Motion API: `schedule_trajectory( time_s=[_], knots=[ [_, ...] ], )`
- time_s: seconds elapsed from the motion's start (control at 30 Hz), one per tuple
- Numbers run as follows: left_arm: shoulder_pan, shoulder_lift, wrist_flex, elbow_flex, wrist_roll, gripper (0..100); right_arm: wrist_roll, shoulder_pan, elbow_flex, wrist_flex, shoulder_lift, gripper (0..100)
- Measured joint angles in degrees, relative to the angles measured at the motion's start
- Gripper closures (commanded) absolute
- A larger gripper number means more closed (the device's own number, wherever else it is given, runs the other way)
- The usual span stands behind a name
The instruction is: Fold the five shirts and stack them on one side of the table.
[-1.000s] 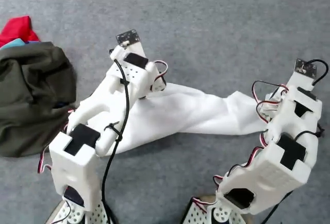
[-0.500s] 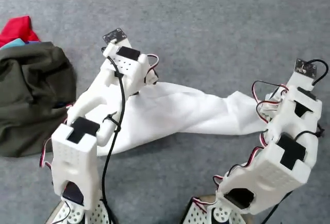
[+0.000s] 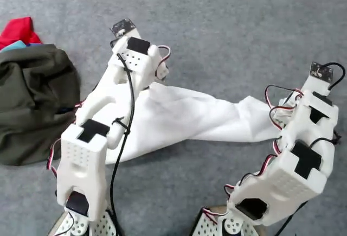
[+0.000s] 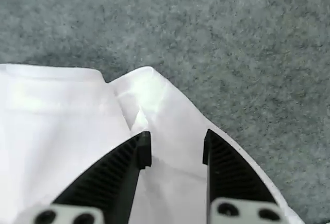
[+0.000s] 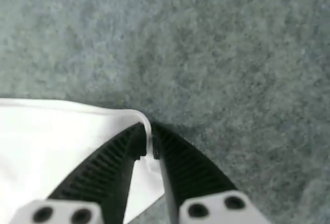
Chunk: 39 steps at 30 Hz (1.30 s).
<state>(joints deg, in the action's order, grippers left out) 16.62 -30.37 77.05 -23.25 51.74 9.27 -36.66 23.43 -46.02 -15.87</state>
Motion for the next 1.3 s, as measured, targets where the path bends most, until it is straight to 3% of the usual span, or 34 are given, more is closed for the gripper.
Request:
schedule_trajectory(
  time_s=[0.27,0.77,0.97,1.17,1.3],
  knots=[
    [4.0,-4.0,2.5,0.0,0.0,82,0.0,0.0,0.0,0.0,0.0,98.5],
    [-0.3,-4.0,4.5,0.0,0.0,82,0.0,0.0,0.0,0.0,0.0,98.5],
    [-0.2,-4.0,0.8,0.7,0.0,82,0.0,0.0,0.0,0.0,0.0,98.5],
    [-0.2,-4.0,-2.5,2.5,-0.5,94,0.0,0.0,0.0,0.0,0.0,98.5],
    [-0.2,-4.0,-3.7,2.7,-3.0,96,0.0,0.0,0.0,0.0,0.0,98.5]
  ],
)
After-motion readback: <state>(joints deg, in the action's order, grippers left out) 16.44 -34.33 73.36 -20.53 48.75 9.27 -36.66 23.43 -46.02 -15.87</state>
